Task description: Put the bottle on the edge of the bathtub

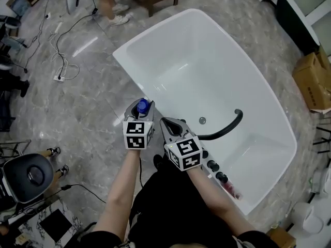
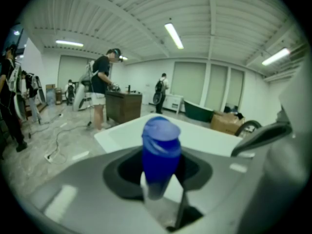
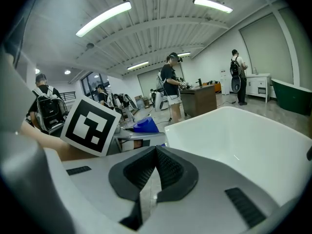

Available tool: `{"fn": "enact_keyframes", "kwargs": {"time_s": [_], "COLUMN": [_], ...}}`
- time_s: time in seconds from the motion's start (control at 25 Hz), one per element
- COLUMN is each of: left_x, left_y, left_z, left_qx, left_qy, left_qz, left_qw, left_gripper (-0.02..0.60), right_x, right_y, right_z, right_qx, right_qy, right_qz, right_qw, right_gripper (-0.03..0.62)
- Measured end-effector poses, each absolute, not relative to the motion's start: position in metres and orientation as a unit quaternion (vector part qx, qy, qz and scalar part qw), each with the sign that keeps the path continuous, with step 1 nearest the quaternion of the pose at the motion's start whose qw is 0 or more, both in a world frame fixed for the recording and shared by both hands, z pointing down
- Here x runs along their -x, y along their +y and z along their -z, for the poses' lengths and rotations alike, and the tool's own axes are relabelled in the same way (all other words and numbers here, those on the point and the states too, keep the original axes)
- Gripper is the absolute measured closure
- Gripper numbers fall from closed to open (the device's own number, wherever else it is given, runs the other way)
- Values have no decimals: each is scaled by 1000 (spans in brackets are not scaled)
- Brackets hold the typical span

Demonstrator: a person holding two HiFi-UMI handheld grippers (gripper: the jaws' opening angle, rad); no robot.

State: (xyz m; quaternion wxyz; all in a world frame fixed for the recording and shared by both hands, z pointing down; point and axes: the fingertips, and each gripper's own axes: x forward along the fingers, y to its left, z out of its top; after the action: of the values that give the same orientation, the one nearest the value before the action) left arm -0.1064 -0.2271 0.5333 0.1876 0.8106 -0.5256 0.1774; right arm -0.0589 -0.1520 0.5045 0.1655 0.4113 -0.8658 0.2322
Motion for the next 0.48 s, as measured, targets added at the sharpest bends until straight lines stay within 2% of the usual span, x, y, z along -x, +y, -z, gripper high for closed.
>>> {"fn": "enact_keyframes", "kwargs": {"time_s": [0.48], "left_x": [87], "left_y": [-291], "left_z": [-570], "left_qx": [-809], "left_qy": [-520], "left_qz": [-189], "left_qw": [201], "left_gripper": [428], "right_x": [45], "right_y": [-203], "right_z": [-510], "right_qx": [-412], "right_qy": [-865], "right_qz": [-237], "right_qw": [161], "right_gripper": [591]}}
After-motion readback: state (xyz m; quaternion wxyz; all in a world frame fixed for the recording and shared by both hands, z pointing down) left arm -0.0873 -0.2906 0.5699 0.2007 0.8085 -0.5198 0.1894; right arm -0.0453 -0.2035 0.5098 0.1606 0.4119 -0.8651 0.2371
